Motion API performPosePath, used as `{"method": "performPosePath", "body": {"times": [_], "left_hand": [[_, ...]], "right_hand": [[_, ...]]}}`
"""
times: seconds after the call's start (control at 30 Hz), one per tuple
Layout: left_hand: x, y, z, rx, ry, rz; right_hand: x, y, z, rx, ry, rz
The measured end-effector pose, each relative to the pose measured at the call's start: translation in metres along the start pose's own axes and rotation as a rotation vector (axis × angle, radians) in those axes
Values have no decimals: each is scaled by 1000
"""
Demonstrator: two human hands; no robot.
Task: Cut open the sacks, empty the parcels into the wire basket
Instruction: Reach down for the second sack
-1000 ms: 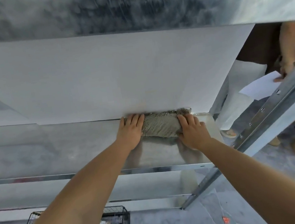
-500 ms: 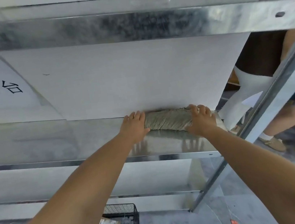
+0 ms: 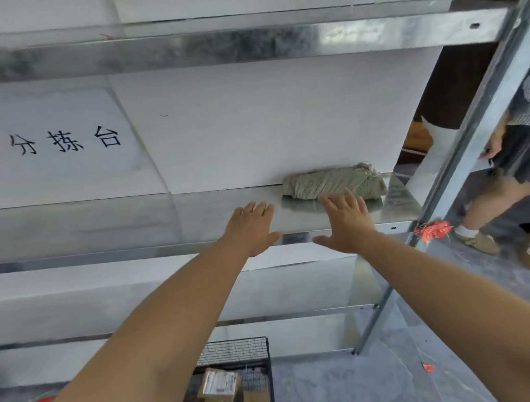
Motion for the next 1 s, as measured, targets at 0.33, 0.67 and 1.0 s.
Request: {"method": "performPosePath", "body": {"times": [0.33, 0.67, 1.0], "left_hand": [[-96, -20, 21, 4, -11, -83], [-211, -22, 69, -2, -98, -155], [-281, -35, 92, -11, -84, -83]], "right_hand": [[-60, -81, 14, -58, -30, -142], [-150, -147, 46, -21, -110, -213], [-211, -195, 61, -24, -144, -156]]}}
Point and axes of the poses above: each hand's wrist, its own x-axis towards the middle knuckle, its own z-axis out of the palm, y = z × x, the point moved 7 cm from there along x, towards the middle knuckle, and after that the axes turned 2 degrees about -y, right-handed, at the moved point
